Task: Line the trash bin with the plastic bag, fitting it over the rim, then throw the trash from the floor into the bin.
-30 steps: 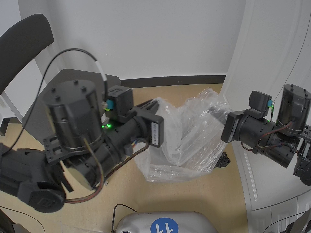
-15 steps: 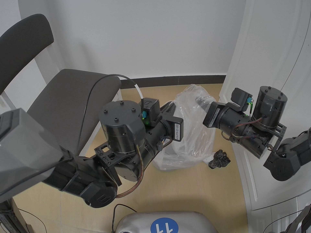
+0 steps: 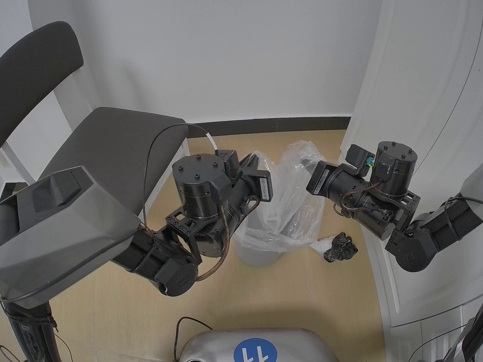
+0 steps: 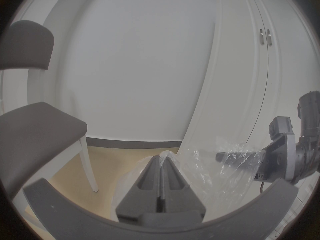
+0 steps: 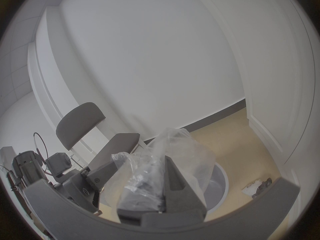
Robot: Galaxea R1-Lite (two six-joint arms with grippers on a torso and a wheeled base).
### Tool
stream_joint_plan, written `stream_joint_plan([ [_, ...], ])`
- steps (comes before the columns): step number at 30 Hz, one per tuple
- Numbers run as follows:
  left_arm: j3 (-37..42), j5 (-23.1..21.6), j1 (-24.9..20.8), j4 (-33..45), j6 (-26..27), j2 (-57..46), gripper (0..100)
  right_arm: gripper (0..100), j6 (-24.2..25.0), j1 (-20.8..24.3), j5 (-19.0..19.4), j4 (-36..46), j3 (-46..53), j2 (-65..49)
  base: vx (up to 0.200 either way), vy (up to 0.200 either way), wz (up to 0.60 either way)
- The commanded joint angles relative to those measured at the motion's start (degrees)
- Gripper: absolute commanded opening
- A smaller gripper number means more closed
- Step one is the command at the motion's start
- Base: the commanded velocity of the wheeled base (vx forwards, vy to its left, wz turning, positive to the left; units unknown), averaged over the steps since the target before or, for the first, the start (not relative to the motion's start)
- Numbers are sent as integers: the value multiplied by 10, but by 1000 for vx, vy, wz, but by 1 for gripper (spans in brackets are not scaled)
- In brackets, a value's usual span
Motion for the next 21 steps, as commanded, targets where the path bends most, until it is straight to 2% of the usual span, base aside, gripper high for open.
stream_joint_plan([
  [1,-31,1,2,4,-15,41,0,0,0,-6,0,-6,-9,23,0,0,0],
  [13,-69,1,22,7,-18,96,0,0,14,-15,1,-17,-39,85,0,0,0],
  [21,-106,-1,43,19,-19,146,0,0,42,-33,0,-18,-91,162,0,0,0],
])
